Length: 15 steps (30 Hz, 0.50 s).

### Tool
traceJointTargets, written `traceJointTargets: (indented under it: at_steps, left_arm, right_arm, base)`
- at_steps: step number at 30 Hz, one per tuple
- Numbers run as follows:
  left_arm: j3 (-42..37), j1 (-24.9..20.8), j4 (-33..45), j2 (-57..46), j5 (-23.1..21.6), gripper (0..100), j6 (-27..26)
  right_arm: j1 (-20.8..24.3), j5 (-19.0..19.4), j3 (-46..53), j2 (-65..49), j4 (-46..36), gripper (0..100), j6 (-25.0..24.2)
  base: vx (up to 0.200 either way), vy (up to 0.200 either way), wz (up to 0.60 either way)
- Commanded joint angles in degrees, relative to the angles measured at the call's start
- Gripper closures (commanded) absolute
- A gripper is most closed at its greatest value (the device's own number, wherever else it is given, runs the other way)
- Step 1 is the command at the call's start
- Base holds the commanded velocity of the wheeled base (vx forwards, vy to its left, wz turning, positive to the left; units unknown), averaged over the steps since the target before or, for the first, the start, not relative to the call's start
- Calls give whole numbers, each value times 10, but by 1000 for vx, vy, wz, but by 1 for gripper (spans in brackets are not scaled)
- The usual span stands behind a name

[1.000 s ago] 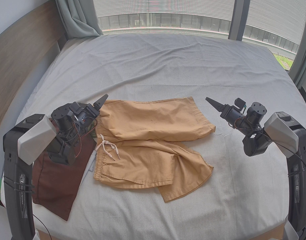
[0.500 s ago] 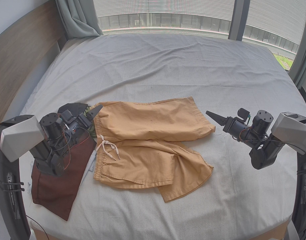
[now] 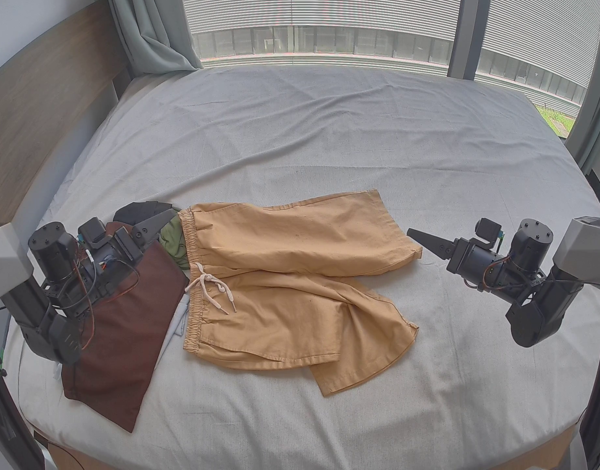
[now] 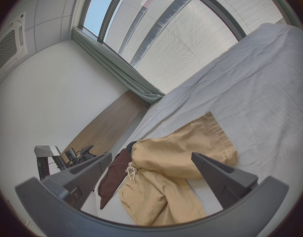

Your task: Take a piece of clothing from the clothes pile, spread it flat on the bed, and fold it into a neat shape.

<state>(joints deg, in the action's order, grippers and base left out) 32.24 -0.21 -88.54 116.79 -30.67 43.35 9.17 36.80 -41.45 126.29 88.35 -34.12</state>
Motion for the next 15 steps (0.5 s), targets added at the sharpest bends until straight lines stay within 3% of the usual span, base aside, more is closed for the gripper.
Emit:
traceJointTargets:
  at_steps: [1, 7, 11, 15]
  left_arm:
    - [-34, 9, -1, -52, -11, 0, -1]
    - [-53, 9, -1, -53, -30, 0, -26]
    - [-87, 18, 0, -49, -71, 0, -97]
    - [-101, 19, 0, -48, -84, 0, -133]
  right_arm:
    - [7, 0, 44, -44, 0, 0, 2]
    - [6, 1, 101, -51, 0, 0, 32]
    - [7, 1, 124, -47, 0, 0, 63]
    - [8, 1, 128, -51, 0, 0, 64]
  base:
    - [0, 0, 0]
    - [0, 0, 0]
    - [0, 0, 0]
    - [0, 0, 0]
